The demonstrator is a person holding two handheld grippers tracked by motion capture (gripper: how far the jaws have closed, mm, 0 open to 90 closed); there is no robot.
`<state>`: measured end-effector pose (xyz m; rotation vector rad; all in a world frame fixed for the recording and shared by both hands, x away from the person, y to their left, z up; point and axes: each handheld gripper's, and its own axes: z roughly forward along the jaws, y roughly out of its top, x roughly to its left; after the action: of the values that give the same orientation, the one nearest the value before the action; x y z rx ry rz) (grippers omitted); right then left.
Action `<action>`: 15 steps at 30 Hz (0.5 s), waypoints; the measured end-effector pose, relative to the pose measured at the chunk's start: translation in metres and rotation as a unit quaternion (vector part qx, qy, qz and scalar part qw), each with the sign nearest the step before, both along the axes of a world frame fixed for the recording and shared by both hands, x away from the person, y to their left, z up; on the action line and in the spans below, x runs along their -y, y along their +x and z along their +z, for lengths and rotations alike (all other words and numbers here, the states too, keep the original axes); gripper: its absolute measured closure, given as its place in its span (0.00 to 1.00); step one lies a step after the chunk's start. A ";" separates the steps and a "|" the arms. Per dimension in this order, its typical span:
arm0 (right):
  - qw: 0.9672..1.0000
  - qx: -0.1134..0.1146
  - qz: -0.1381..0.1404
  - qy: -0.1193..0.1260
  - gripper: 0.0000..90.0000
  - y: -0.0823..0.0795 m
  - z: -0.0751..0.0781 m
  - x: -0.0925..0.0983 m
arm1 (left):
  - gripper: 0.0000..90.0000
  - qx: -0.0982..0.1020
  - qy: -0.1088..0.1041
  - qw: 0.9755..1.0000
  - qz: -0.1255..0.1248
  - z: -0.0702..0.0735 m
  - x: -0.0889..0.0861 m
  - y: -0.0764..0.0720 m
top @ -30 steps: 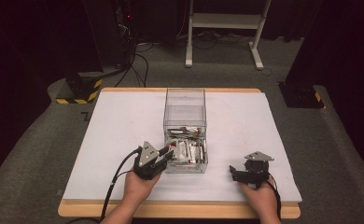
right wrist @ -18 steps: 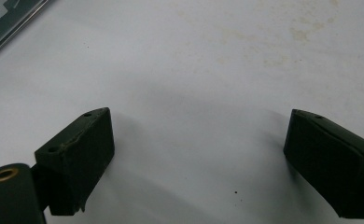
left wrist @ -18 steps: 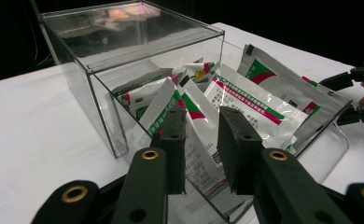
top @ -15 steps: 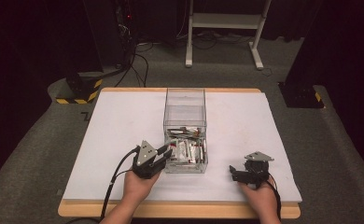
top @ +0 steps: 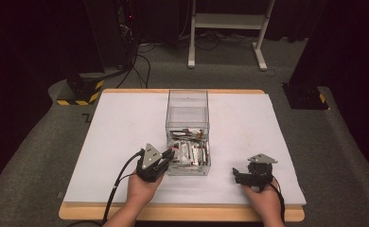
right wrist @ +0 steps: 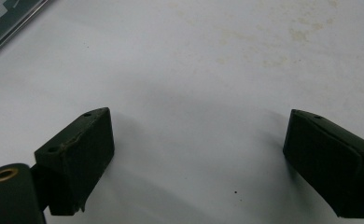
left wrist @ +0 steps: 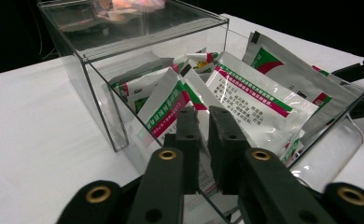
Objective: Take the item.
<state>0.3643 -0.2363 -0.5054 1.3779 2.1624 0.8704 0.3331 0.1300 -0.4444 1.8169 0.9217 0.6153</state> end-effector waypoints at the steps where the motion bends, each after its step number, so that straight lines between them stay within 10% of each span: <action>1: 1.000 0.000 0.000 0.000 0.10 0.000 0.000 0.000 | 0.95 0.001 -0.001 1.000 0.002 0.000 0.000 0.000; 15: 1.000 0.001 0.000 -0.001 0.10 0.000 0.000 0.000 | 1.00 0.021 -0.019 0.999 0.014 0.001 -0.006 -0.004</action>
<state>0.3642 -0.2362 -0.5054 1.3757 2.1612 0.8701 0.3294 0.1355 -0.4430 1.7523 0.9262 0.6472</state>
